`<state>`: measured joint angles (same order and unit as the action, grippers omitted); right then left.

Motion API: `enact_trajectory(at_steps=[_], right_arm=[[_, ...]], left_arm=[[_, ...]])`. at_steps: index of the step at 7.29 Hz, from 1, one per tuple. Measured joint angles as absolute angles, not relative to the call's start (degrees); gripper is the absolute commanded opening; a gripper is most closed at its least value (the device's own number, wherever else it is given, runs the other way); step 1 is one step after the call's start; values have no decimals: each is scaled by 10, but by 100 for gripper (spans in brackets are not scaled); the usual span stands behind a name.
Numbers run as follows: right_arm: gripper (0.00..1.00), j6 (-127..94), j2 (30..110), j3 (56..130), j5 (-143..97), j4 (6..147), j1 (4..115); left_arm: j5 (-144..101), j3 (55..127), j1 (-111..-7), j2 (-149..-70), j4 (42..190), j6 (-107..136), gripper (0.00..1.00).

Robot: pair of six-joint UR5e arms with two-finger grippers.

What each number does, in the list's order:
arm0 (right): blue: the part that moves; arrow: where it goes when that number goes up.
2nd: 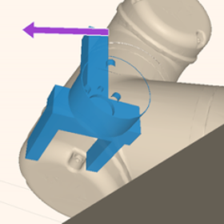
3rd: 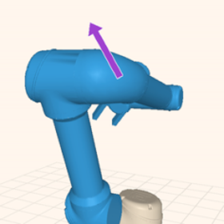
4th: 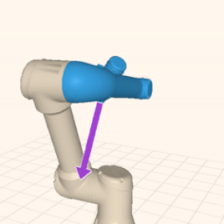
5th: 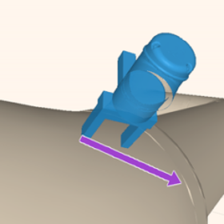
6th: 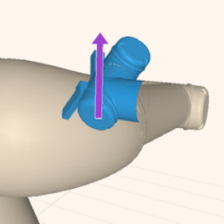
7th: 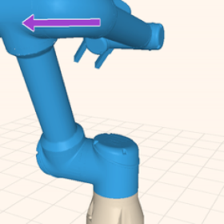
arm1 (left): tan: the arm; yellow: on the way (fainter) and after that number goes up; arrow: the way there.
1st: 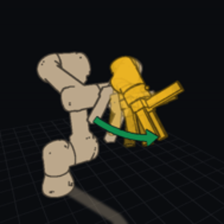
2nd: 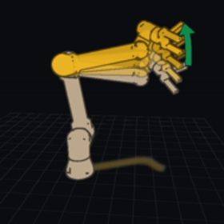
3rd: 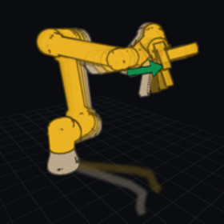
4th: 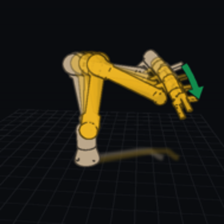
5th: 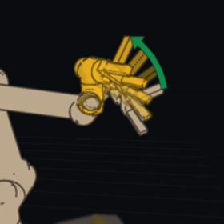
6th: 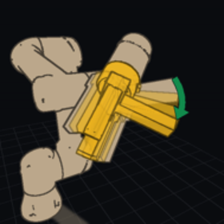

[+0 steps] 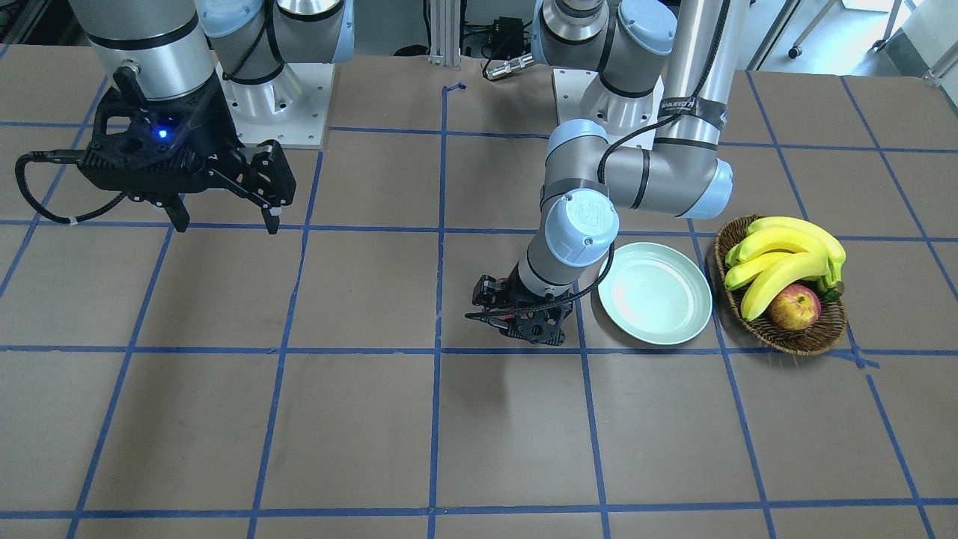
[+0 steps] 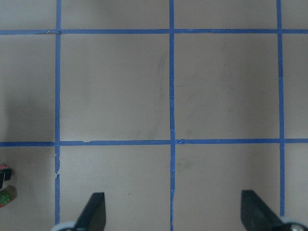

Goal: Collect all strawberries into plate
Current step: 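Lower the left gripper onto the strawberry cluster and grasp one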

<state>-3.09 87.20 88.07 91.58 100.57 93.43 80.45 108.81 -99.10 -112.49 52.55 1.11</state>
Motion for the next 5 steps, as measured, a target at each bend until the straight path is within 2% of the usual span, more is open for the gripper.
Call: enact_trajectory(at_steps=[2,3,5], right_arm=[[100,-30,872,881,916,1006,934],[100,-29,872,881,916,1006,934],[100,-29,872,881,916,1007,934]], left_arm=[[804,1090,-994,-1130,526,11,90],[805,1090,-999,-1135,526,11,80],[805,1089,-1003,-1140,526,10,32]])
